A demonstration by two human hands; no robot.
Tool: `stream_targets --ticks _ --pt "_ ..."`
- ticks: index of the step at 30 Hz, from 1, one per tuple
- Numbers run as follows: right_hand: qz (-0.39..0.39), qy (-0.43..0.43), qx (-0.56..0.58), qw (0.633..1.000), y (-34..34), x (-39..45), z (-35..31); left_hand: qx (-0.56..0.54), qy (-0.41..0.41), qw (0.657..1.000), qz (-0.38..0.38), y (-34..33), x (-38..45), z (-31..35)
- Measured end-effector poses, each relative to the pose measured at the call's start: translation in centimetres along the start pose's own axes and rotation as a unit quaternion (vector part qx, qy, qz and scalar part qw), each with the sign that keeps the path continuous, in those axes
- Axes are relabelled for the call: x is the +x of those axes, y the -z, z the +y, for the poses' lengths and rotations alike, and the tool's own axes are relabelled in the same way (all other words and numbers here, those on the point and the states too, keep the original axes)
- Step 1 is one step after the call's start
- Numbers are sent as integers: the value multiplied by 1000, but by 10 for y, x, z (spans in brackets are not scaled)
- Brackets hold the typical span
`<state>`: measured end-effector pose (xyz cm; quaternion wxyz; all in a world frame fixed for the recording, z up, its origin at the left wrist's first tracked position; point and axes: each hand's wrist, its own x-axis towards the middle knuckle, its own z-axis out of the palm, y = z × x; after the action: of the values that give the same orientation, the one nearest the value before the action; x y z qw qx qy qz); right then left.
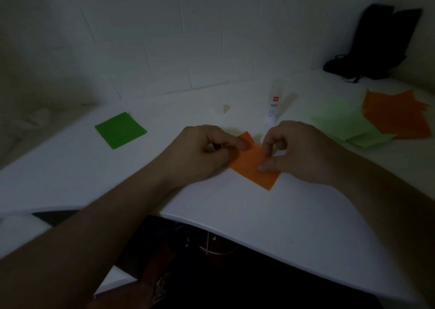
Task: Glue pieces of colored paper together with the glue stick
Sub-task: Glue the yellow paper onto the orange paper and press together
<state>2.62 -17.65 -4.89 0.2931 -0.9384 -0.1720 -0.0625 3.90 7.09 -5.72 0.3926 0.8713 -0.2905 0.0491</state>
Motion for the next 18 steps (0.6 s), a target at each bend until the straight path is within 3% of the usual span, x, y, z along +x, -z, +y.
stream_targets --ticks 4,10,18 --pt "25 15 14 999 -4 2 -6 16 0 1000 1 -3 1 -5" --pt "-28 -2 44 999 -11 -1 -8 64 -26 997 26 -2 2 -3" --pt "-2 -8 44 999 -9 2 0 91 -57 994 23 -3 2 -6"
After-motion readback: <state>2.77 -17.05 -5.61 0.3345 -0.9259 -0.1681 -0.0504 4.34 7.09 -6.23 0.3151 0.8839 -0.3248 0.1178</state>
